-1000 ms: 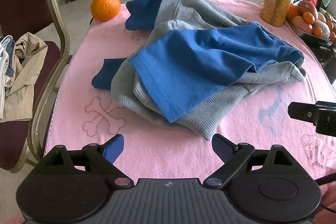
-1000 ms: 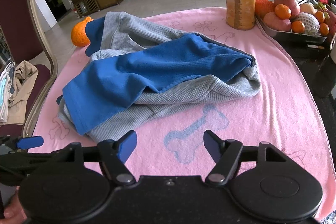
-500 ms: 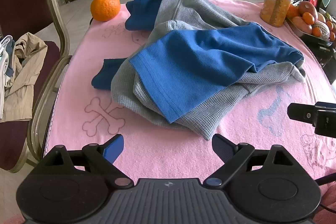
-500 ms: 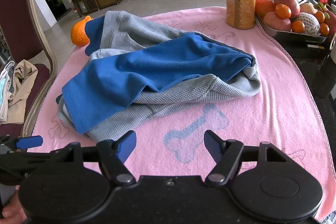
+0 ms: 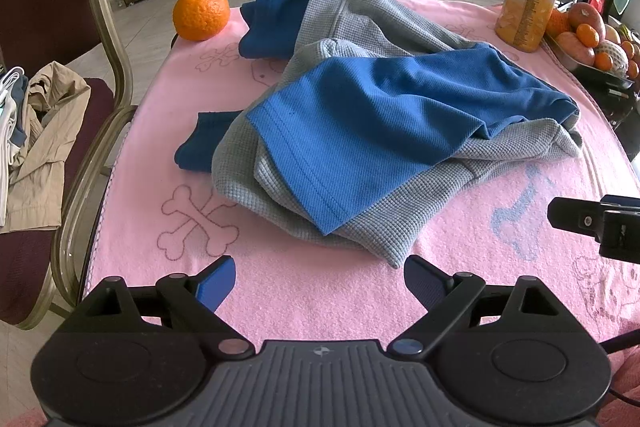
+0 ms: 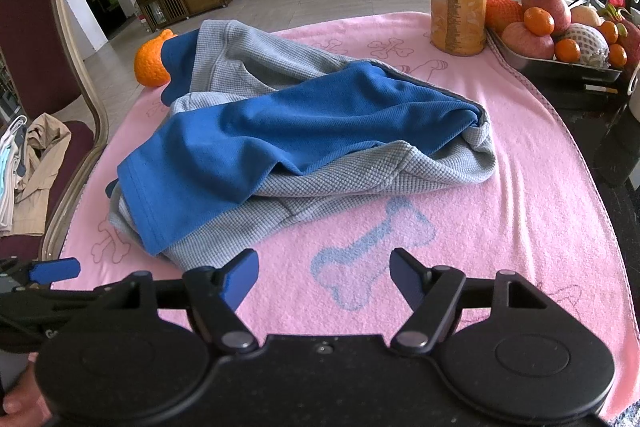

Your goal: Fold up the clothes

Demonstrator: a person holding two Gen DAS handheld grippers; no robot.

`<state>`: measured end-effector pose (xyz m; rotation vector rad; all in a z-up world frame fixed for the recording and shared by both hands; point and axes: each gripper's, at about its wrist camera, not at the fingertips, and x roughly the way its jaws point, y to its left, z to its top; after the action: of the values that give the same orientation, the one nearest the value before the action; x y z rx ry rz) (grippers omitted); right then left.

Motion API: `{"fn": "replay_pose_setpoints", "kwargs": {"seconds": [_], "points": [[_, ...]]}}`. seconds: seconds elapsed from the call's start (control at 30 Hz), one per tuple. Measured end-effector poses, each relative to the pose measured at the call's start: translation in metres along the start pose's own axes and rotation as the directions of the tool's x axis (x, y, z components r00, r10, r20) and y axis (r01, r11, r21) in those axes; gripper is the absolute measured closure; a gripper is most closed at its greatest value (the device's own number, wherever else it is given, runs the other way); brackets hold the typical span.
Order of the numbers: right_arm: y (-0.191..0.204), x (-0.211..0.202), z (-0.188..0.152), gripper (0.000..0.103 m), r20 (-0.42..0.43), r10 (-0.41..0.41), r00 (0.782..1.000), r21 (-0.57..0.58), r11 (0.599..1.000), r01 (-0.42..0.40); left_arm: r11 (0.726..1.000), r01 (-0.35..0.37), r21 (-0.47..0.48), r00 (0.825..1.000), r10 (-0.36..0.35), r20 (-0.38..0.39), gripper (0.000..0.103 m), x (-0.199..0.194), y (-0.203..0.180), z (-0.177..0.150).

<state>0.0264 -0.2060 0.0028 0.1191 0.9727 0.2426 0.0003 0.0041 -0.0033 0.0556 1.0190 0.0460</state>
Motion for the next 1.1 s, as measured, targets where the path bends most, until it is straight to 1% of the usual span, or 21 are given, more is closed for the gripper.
{"fn": "replay_pose_setpoints", "kwargs": {"seconds": [0.87, 0.97, 1.03, 1.1], "points": [[-0.001, -0.001, 0.0, 0.03, 0.009, 0.001, 1.0, 0.006, 1.0, -0.001, 1.0, 0.006, -0.01, 1.0, -0.006, 0.001, 0.012, 0.0, 0.005, 0.001], [-0.007, -0.013, 0.004, 0.03, 0.087, 0.031, 0.996, 0.04, 0.999, -0.034, 0.999, 0.015, -0.04, 1.0, -0.014, 0.021, 0.012, -0.004, 0.015, 0.006], [-0.014, -0.027, 0.01, 0.03, 0.168, 0.067, 0.984, 0.082, 0.993, -0.082, 0.997, 0.019, -0.069, 0.999, -0.016, 0.05, 0.012, -0.015, 0.024, 0.014], [-0.023, -0.039, 0.02, 0.03, 0.225, 0.095, 0.97, 0.132, 0.983, -0.127, 0.995, 0.023, -0.098, 0.997, -0.015, 0.081, 0.012, -0.027, 0.033, 0.024]]}}
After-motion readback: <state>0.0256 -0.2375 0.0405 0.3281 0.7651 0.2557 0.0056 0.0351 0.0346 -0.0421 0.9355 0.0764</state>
